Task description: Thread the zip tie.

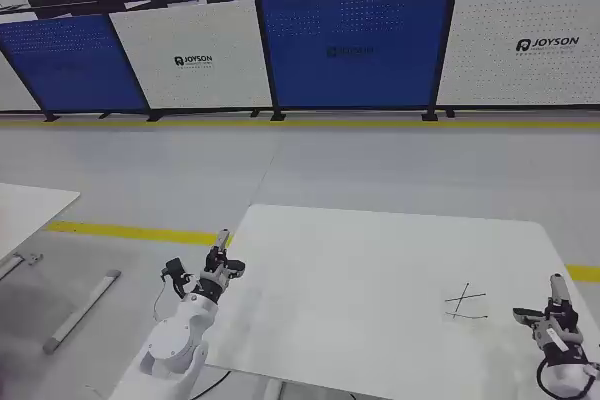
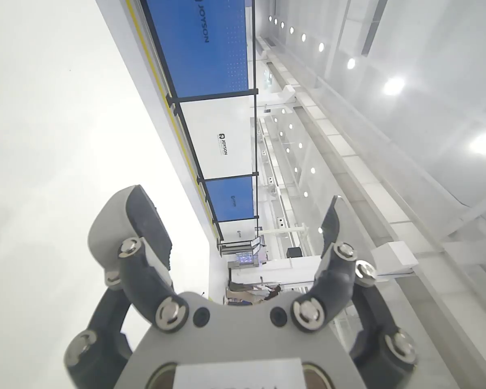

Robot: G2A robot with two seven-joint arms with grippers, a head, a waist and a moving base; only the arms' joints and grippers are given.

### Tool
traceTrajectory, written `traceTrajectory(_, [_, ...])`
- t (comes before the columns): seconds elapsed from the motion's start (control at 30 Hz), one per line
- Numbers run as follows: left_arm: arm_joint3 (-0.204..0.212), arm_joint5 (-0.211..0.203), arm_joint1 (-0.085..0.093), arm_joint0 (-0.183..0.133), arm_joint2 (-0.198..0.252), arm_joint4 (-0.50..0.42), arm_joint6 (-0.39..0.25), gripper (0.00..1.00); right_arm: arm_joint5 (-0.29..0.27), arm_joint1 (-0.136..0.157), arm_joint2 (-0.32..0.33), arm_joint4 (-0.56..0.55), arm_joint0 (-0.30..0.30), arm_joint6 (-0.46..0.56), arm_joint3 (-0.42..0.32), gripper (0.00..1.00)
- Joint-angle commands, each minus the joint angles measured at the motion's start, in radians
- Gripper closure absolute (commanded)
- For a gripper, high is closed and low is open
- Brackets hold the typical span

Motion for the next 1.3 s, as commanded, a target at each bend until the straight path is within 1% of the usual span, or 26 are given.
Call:
traceTrajectory(0.0, [0.0,0.0,0.0,0.0,0.0,0.0,0.0,0.0,0.0,0.0,0.0,0.0,0.0,0.0,0.0,0.0])
traceTrajectory(0.03, [0.0,0.0,0.0,0.0,0.0,0.0,0.0,0.22,0.0,0.0,0.0,0.0,0.0,0.0,0.0,0.0])
traceTrajectory(0.07, [0.0,0.0,0.0,0.0,0.0,0.0,0.0,0.22,0.0,0.0,0.0,0.0,0.0,0.0,0.0,0.22])
traceTrajectory(0.13, [0.0,0.0,0.0,0.0,0.0,0.0,0.0,0.22,0.0,0.0,0.0,0.0,0.0,0.0,0.0,0.22])
traceTrajectory(0.17, [0.0,0.0,0.0,0.0,0.0,0.0,0.0,0.0,0.0,0.0,0.0,0.0,0.0,0.0,0.0,0.22])
traceTrajectory(0.2, [0.0,0.0,0.0,0.0,0.0,0.0,0.0,0.0,0.0,0.0,0.0,0.0,0.0,0.0,0.0,0.22])
traceTrajectory(0.23, [0.0,0.0,0.0,0.0,0.0,0.0,0.0,0.22,0.0,0.0,0.0,0.0,0.0,0.0,0.0,0.0])
traceTrajectory(0.27, [0.0,0.0,0.0,0.0,0.0,0.0,0.0,0.22,0.0,0.0,0.0,0.0,0.0,0.0,0.0,0.22])
traceTrajectory(0.3, [0.0,0.0,0.0,0.0,0.0,0.0,0.0,0.0,0.0,0.0,0.0,0.0,0.0,0.0,0.0,0.22])
traceTrajectory(0.33, [0.0,0.0,0.0,0.0,0.0,0.0,0.0,0.22,0.0,0.0,0.0,0.0,0.0,0.0,0.0,0.22])
traceTrajectory(0.37, [0.0,0.0,0.0,0.0,0.0,0.0,0.0,0.0,0.0,0.0,0.0,0.0,0.0,0.0,0.0,0.0])
traceTrajectory(0.4, [0.0,0.0,0.0,0.0,0.0,0.0,0.0,0.0,0.0,0.0,0.0,0.0,0.0,0.0,0.0,0.22])
traceTrajectory(0.47, [0.0,0.0,0.0,0.0,0.0,0.0,0.0,0.0,0.0,0.0,0.0,0.0,0.0,0.0,0.0,0.22])
traceTrajectory(0.5, [0.0,0.0,0.0,0.0,0.0,0.0,0.0,0.0,-0.007,0.001,0.001,-0.017,0.003,0.015,-0.008,0.0])
traceTrajectory(0.53, [0.0,0.0,0.0,0.0,0.0,0.0,0.0,0.0,-0.02,0.005,0.01,-0.054,0.004,0.051,-0.009,0.0])
traceTrajectory(0.67, [0.0,0.0,0.0,0.0,0.0,0.0,0.0,0.0,-0.081,0.019,0.06,-0.134,-0.006,0.226,-0.006,0.0])
traceTrajectory(0.77, [0.0,0.0,0.0,0.0,0.0,0.0,0.0,0.0,-0.105,0.029,0.098,-0.17,-0.017,0.346,-0.002,0.0])
traceTrajectory(1.27, [0.0,0.0,0.0,0.0,0.0,0.0,0.0,0.0,-0.105,0.029,0.102,-0.163,-0.017,0.349,0.0,0.0])
